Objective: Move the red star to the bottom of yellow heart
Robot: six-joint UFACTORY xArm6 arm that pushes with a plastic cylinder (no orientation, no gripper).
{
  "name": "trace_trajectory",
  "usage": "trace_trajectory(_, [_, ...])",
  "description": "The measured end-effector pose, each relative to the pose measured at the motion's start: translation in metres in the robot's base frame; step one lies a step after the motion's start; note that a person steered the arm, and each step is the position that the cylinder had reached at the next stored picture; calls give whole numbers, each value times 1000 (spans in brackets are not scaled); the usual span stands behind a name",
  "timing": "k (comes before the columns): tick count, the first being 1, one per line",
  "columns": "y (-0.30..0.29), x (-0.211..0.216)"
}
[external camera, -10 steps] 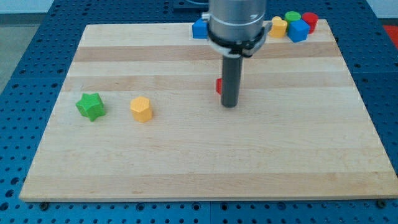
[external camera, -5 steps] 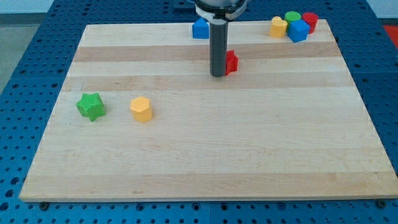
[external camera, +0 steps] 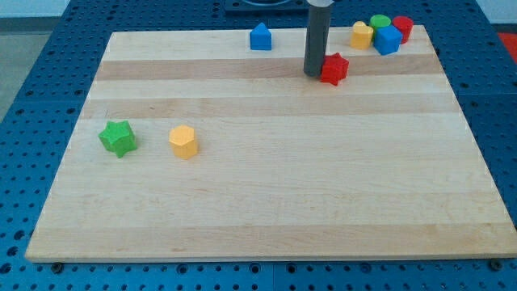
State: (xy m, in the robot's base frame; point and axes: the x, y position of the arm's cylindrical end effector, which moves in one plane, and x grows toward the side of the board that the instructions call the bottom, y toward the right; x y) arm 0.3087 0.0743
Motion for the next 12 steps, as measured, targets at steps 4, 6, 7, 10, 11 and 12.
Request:
trace_trajectory(4, [13, 17])
trace_trajectory(6, [55, -13])
trace_trajectory(7, [53, 0])
trace_trajectory(10, [72, 8])
trace_trajectory(11, [72, -15])
trace_trajectory(12, [72, -32])
